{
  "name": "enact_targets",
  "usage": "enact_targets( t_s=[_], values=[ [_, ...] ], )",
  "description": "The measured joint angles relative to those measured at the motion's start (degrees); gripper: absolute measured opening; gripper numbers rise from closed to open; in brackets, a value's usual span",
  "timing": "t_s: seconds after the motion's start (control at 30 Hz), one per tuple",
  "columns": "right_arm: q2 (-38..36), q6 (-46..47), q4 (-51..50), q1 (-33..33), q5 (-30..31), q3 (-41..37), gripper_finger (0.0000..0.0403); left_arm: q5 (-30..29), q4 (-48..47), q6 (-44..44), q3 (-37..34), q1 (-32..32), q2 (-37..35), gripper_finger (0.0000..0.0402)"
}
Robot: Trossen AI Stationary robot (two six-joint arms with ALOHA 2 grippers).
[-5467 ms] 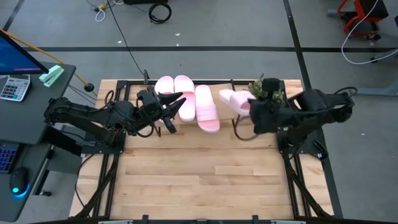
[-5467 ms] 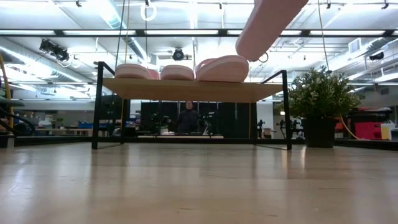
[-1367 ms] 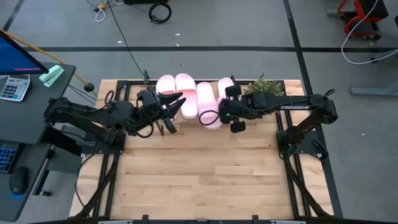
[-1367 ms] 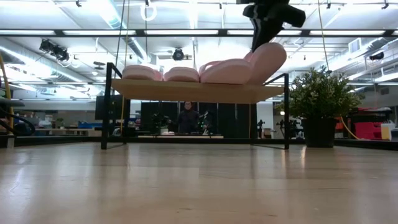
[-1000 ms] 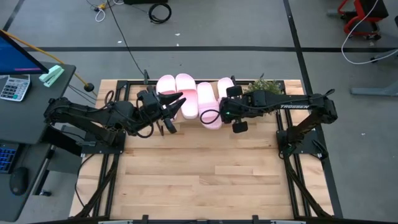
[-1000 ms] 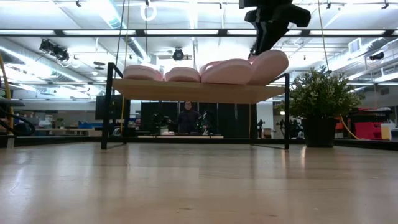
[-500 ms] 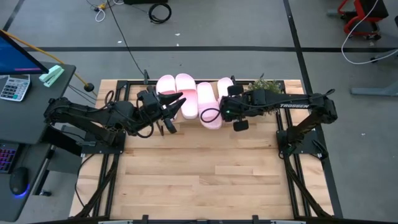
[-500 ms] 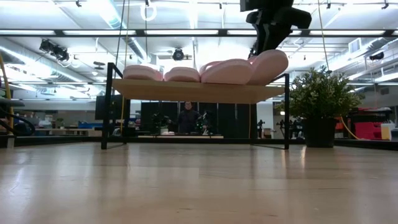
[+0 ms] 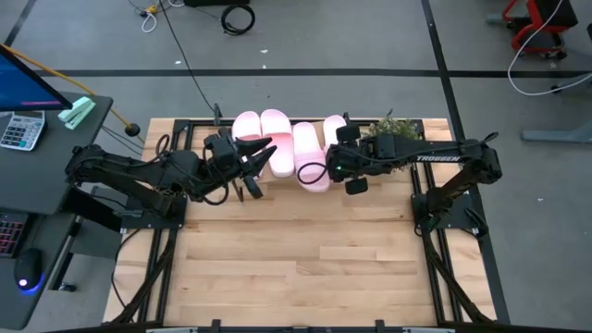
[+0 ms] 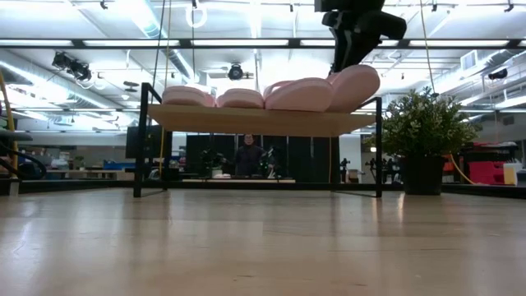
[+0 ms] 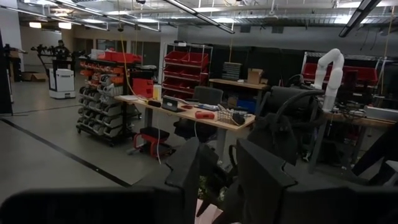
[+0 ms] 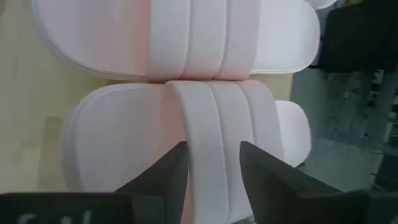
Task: Pick and place slides into the shelf
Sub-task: Put the pink slipper on the shelf
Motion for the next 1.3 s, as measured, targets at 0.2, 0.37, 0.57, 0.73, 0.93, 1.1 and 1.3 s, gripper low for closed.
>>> enact_targets(
  t_s=[0.2, 0.37, 0.57, 0.73, 0.93, 1.1, 1.3],
  values=[
    [0.0, 0.0, -0.1, 4.3, 1.3, 0.0, 0.0158, 0.0, 0.0, 1.3, 0.0, 0.0, 0.0, 0.0114],
    [-0.1, 0.7, -1.0, 7.7, 1.8, 0.0, 0.0159, 0.0, 0.0, 1.3, 0.0, 0.0, 0.0, 0.0116],
    [-2.1, 5.6, -3.1, 10.9, -2.0, 0.0, 0.0171, 0.0, 0.0, 1.3, 0.0, 0.0, 0.0, 0.0114],
    [-3.0, 8.4, -3.1, 11.8, -3.9, 0.0, 0.0198, 0.0, -0.1, 1.3, 0.0, 0.0, 0.0, 0.0119],
    [-0.9, 9.1, -3.0, 12.0, -2.7, 0.0, 0.0222, 0.0, -0.2, 1.3, 0.0, 0.0, 0.0, 0.0113],
    [0.5, 7.2, -3.0, 12.1, -0.4, 0.0, 0.0221, 0.0, -0.2, 1.3, 0.0, 0.0, 0.0, 0.0115],
    [1.0, 6.1, -3.9, 11.9, -0.4, -0.7, 0.0221, 0.0, -0.2, 1.3, 0.0, -0.1, 0.0, 0.0121]
  ],
)
